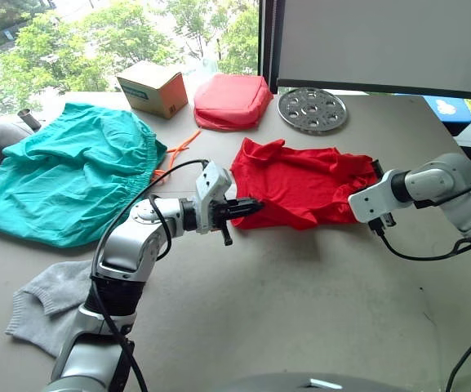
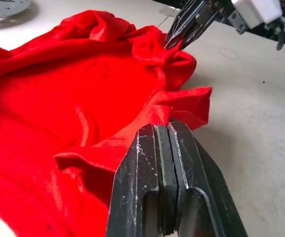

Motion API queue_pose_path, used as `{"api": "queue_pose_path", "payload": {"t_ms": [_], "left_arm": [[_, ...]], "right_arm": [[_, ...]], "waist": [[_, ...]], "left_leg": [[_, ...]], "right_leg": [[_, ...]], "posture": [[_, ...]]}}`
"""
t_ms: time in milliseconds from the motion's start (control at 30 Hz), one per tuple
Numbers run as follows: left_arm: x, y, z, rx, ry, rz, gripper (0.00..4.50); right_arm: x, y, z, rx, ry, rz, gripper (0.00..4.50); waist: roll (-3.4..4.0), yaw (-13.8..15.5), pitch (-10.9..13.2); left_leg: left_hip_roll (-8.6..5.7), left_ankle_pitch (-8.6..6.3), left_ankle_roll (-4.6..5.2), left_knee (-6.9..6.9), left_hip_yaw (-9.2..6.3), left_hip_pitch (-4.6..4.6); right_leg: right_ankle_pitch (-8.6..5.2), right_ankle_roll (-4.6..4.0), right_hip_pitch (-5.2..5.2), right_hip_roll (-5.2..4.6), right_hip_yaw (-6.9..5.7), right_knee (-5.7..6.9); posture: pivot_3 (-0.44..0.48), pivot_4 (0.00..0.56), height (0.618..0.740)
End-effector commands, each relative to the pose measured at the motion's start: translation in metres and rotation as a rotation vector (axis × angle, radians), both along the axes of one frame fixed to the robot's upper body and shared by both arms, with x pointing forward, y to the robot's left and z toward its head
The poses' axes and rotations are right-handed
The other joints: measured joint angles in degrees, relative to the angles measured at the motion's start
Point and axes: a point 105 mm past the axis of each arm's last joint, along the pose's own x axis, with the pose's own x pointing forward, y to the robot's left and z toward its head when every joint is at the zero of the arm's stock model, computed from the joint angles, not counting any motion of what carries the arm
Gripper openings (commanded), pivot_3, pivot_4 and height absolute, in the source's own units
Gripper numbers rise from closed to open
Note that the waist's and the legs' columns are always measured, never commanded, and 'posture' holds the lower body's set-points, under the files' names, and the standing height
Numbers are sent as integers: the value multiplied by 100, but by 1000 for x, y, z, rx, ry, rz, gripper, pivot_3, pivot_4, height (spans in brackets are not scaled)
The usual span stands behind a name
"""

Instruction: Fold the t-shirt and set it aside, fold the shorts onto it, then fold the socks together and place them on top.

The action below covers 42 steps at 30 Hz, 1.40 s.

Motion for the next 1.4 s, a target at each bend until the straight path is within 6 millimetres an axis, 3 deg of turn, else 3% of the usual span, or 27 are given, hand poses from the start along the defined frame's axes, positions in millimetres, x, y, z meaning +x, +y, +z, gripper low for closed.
{"api": "queue_pose_path", "payload": {"t_ms": [33, 300, 333, 400, 433, 933, 1367, 1400], "left_arm": [[0, 4, 8, -12, -40, -7, 0], [2, 4, 10, -9, -49, -14, 0], [2, 3, 10, -9, -50, -15, 0], [2, 1, 10, -9, -52, -18, 0], [2, 1, 11, -9, -53, -19, 0], [-1, -1, 12, -9, -60, -10, 0], [0, -1, 12, -9, -65, -7, 0], [0, -1, 12, -9, -65, -6, 0]], "right_arm": [[-3, -2, 14, 70, -10, -52, 35], [-18, 0, 11, 162, 108, -140, 35], [-19, -1, 9, 150, 110, -138, 676], [-13, -3, 7, 123, 49, -136, 1291], [-10, -4, 7, 114, 26, -136, 1842], [-8, 8, 11, 104, 3, -43, 1842], [-7, 23, -5, 104, 23, -15, 1842], [-7, 23, -6, 104, 25, -19, 1611]], "waist": [[0, 0, 0], [2, -2, 1], [1, -2, 1], [1, 1, 1], [1, 0, 1], [1, 0, 1], [2, 0, 1], [2, 1, 1]], "left_leg": [[0, 0, 0, 0, 0, 2], [0, -1, 2, 0, -1, 4], [0, -2, 2, 0, 0, 5], [0, -2, 3, 1, -1, 7], [0, -2, 3, 1, -1, 7], [-1, -2, 3, 0, -1, 6], [-1, -2, 2, 0, -1, 6], [-1, -2, 3, 0, -1, 6]], "right_leg": [[0, 0, 5, 0, 0, 0], [0, 0, 8, 0, -2, -1], [0, 0, 8, 0, -2, -1], [0, 1, 11, 0, -3, -2], [-1, 1, 11, 0, -3, -2], [-1, 1, 11, 0, -3, -3], [-1, 1, 11, 0, -3, -3], [-1, 1, 11, 0, -3, -3]], "posture": [[0, 150, 739], [0, 150, 739], [0, 150, 739], [0, 150, 739], [0, 150, 739], [0, 150, 739], [0, 150, 739], [0, 150, 739]]}}
